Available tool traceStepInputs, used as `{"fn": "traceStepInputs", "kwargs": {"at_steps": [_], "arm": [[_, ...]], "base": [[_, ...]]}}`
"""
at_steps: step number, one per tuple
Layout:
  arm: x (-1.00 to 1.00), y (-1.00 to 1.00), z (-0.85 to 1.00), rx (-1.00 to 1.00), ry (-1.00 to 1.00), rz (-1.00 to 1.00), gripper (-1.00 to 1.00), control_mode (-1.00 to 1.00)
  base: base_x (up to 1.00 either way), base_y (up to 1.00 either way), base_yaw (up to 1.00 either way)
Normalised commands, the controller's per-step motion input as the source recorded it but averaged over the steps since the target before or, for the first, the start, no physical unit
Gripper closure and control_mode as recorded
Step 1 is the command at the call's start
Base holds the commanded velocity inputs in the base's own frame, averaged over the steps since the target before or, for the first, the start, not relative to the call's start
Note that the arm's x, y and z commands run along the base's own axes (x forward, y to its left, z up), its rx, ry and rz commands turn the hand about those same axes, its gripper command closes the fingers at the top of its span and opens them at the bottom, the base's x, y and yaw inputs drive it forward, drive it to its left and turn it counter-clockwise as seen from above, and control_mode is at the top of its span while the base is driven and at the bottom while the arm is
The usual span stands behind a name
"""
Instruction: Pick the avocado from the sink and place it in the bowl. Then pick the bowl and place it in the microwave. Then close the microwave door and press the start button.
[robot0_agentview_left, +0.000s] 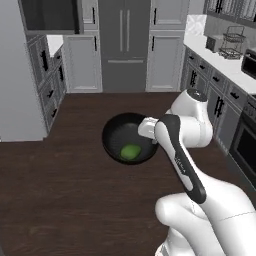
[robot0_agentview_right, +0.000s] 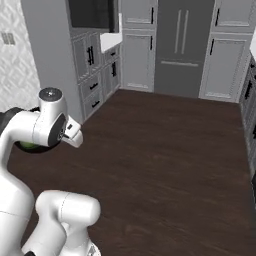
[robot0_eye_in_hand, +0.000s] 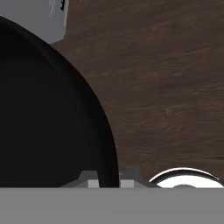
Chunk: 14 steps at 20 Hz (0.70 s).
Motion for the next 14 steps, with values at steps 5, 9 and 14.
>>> {"fn": "traceStepInputs", "kwargs": {"at_steps": [5, 9, 14], "arm": [[0.0, 0.0, 0.0, 0.0, 0.0, 0.0, 1.0, 1.0], [0.0, 0.0, 0.0, 0.0, 0.0, 0.0, 1.0, 1.0], [0.0, 0.0, 0.0, 0.0, 0.0, 0.0, 1.0, 1.0]], "base": [[1.0, -0.72, 0.07], [1.0, -0.64, 0.14], [1.0, -0.49, 0.15]]}}
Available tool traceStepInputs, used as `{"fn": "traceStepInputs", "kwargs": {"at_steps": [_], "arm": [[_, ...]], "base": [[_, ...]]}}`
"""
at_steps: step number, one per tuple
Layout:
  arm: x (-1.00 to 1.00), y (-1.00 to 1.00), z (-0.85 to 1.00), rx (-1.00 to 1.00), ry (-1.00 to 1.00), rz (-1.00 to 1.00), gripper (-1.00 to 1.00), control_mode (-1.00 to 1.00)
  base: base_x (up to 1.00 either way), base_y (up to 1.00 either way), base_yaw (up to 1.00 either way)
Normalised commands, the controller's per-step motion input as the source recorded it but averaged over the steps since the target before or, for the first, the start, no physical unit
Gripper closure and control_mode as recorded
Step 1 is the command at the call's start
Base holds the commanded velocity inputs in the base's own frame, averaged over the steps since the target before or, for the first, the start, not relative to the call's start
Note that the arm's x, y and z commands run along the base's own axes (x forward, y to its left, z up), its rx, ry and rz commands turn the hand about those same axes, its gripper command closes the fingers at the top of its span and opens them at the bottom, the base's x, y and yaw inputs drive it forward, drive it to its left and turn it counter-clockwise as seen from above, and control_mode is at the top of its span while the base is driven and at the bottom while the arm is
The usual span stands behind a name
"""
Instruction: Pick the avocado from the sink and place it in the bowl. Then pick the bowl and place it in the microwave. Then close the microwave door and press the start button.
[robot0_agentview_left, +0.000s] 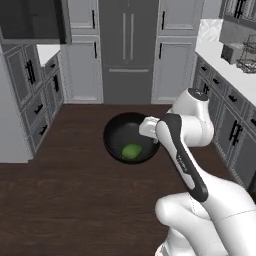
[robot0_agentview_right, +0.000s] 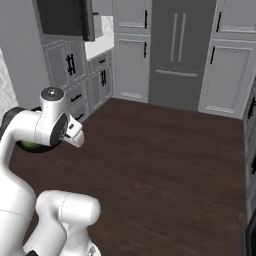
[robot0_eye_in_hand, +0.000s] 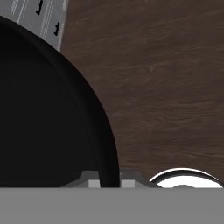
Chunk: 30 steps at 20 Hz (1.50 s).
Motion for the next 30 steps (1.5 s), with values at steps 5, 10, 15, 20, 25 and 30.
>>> {"fn": "traceStepInputs", "kwargs": {"at_steps": [5, 10, 15, 20, 25, 30], "arm": [[0.0, 0.0, 0.0, 0.0, 0.0, 0.0, 1.0, 1.0], [0.0, 0.0, 0.0, 0.0, 0.0, 0.0, 1.0, 1.0], [0.0, 0.0, 0.0, 0.0, 0.0, 0.0, 1.0, 1.0], [0.0, 0.0, 0.0, 0.0, 0.0, 0.0, 1.0, 1.0], [0.0, 0.0, 0.0, 0.0, 0.0, 0.0, 1.0, 1.0], [0.0, 0.0, 0.0, 0.0, 0.0, 0.0, 1.0, 1.0]], "base": [[1.0, -0.49, 0.19], [1.0, -0.42, 0.24], [1.0, -0.48, 0.32], [1.0, -0.64, 0.39], [1.0, -0.7, 0.41], [1.0, -0.74, 0.42]]}}
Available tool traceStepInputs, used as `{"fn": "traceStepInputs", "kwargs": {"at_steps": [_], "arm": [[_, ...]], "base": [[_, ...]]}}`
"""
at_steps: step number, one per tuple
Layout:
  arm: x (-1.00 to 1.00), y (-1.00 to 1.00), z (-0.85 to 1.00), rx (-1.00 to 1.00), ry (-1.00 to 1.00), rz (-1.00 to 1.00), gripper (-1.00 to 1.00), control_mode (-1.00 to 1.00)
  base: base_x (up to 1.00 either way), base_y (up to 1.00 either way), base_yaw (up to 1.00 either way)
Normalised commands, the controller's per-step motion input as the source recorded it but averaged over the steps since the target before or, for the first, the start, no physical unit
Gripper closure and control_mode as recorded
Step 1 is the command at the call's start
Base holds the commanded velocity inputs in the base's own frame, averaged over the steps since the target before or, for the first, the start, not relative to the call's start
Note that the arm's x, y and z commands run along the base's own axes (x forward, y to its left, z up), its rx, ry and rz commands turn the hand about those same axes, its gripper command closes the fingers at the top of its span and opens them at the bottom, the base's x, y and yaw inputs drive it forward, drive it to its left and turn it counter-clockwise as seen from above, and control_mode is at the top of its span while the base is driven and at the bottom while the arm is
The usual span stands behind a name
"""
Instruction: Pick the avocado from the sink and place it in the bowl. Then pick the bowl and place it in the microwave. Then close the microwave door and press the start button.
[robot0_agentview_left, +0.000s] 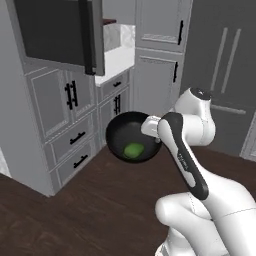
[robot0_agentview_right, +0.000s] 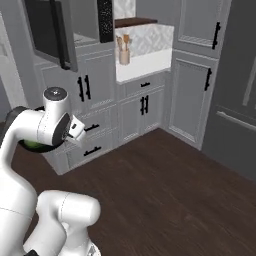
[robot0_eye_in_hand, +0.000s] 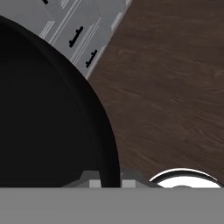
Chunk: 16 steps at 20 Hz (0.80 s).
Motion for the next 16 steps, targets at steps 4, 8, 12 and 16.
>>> {"fn": "traceStepInputs", "kwargs": {"at_steps": [4, 8, 12, 16], "arm": [[0.0, 0.0, 0.0, 0.0, 0.0, 0.0, 1.0, 1.0], [0.0, 0.0, 0.0, 0.0, 0.0, 0.0, 1.0, 1.0], [0.0, 0.0, 0.0, 0.0, 0.0, 0.0, 1.0, 1.0], [0.0, 0.0, 0.0, 0.0, 0.0, 0.0, 1.0, 1.0]], "base": [[1.0, -0.8, 0.41], [1.0, -0.79, 0.41], [1.0, -0.77, 0.42], [1.0, -0.74, 0.42]]}}
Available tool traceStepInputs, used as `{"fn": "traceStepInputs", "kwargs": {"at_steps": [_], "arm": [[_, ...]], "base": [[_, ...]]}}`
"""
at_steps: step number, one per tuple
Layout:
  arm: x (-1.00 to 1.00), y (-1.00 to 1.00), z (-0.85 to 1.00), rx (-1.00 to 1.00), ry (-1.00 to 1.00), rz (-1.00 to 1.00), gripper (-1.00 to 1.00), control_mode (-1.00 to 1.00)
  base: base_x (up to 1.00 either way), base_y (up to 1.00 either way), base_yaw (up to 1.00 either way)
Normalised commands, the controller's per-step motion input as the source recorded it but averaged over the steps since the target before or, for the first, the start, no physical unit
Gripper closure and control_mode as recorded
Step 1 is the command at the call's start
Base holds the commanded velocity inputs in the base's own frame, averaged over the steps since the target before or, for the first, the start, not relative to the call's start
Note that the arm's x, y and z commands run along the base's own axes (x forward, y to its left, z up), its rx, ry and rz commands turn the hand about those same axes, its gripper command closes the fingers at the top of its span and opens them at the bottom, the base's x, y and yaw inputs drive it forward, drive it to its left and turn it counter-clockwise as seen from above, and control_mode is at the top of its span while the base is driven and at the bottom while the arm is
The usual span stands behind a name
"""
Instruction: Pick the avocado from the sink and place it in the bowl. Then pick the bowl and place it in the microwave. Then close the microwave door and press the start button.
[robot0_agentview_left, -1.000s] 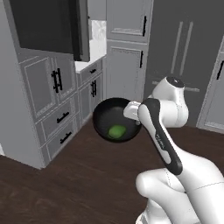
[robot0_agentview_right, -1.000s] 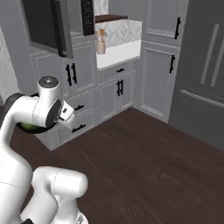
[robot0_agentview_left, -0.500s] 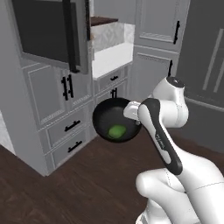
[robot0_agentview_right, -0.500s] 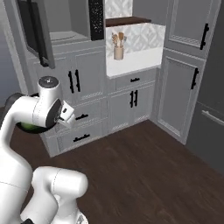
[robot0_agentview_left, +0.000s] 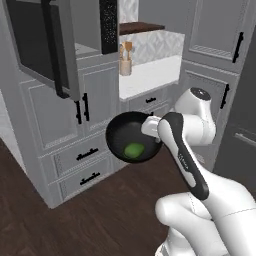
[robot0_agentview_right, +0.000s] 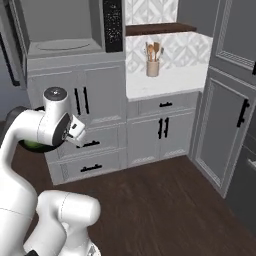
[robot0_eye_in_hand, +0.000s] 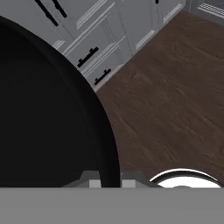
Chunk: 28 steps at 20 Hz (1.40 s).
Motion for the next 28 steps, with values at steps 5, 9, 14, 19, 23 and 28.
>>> {"fn": "traceStepInputs", "kwargs": {"at_steps": [5, 9, 14, 19, 23, 28], "arm": [[0.0, 0.0, 0.0, 0.0, 0.0, 0.0, 1.0, 1.0], [0.0, 0.0, 0.0, 0.0, 0.0, 0.0, 1.0, 1.0], [0.0, 0.0, 0.0, 0.0, 0.0, 0.0, 1.0, 1.0], [0.0, 0.0, 0.0, 0.0, 0.0, 0.0, 1.0, 1.0], [0.0, 0.0, 0.0, 0.0, 0.0, 0.0, 1.0, 1.0], [0.0, 0.0, 0.0, 0.0, 0.0, 0.0, 1.0, 1.0]], "base": [[1.0, -0.57, 0.46], [1.0, -0.47, 0.44], [1.0, -0.09, 0.41], [0.98, -0.02, 0.39], [0.52, -0.17, 0.24], [0.55, -0.04, 0.13]]}}
